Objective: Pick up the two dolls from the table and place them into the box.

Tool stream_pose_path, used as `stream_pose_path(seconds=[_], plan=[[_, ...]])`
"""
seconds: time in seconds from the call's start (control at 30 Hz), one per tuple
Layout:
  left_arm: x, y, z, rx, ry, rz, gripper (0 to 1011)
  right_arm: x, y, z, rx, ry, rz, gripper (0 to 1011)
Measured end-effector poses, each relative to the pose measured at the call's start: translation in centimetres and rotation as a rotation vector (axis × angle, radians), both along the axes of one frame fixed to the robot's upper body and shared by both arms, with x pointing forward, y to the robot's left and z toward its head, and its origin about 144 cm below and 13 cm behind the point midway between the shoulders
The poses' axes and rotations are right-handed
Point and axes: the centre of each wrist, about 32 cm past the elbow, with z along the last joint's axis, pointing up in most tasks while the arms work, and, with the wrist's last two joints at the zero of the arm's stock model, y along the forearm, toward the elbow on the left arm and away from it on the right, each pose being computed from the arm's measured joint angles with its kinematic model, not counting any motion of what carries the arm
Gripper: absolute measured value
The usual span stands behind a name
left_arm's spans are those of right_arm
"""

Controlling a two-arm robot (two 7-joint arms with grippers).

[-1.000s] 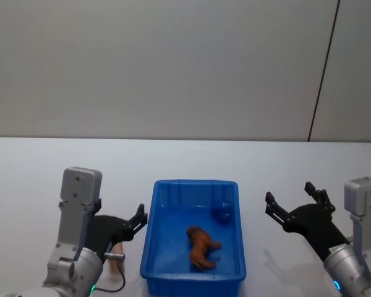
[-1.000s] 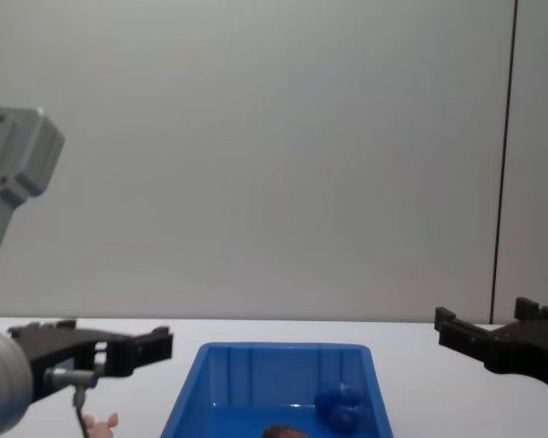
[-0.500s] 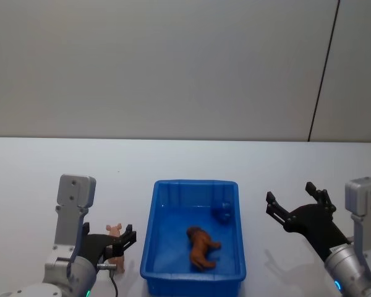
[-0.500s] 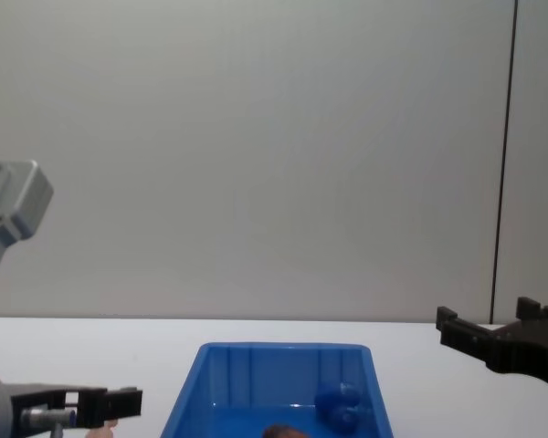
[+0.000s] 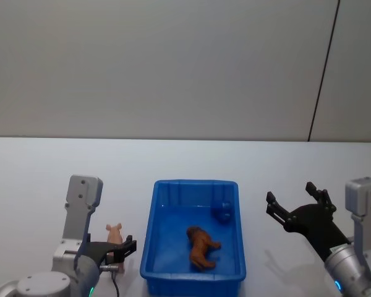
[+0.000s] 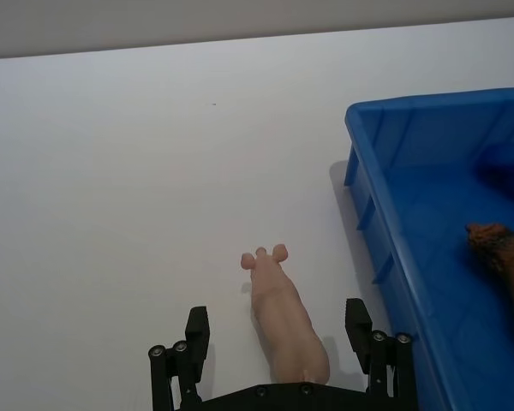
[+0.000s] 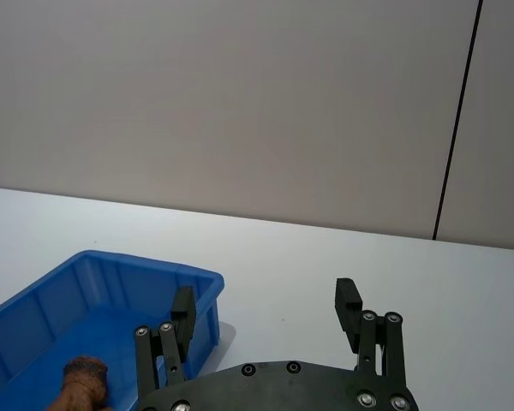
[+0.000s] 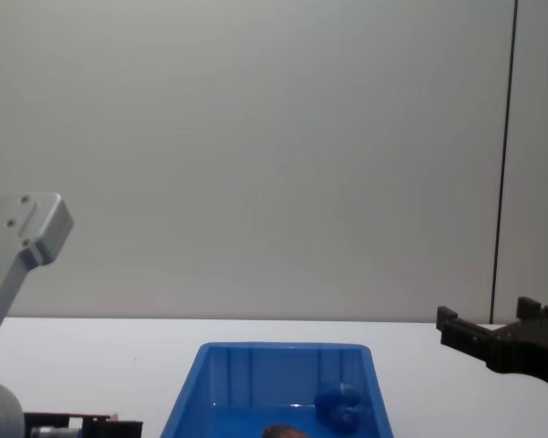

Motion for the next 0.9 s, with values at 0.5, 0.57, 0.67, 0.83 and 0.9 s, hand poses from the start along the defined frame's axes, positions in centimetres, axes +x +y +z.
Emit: stream_pose_path(seconds=[0.5,0.57,0.67,0.83,0.9], plan=[[1.1,-0.3,-0.6,0.003,0.063,0.000,1001,0.0,0.0,0.0,0.000,0.000,0.000,1001],[1.2,-0.3,-0.7,0.002,0.069,0.000,996,0.0,0.0,0.0,0.000,0.000,0.000,1001],[1.3,-0.4,-0.9,0.002,0.077,0.000,947,0.0,0.0,0.0,0.000,0.000,0.000,1001],[1.5,-0.5,-1.3,0.004,0.084,0.000,818,0.0,0.0,0.0,0.000,0.000,0.000,1001],[1.5,-0.5,-1.4,0.006,0.086,0.001,754,0.0,0.0,0.0,0.000,0.000,0.000,1001]])
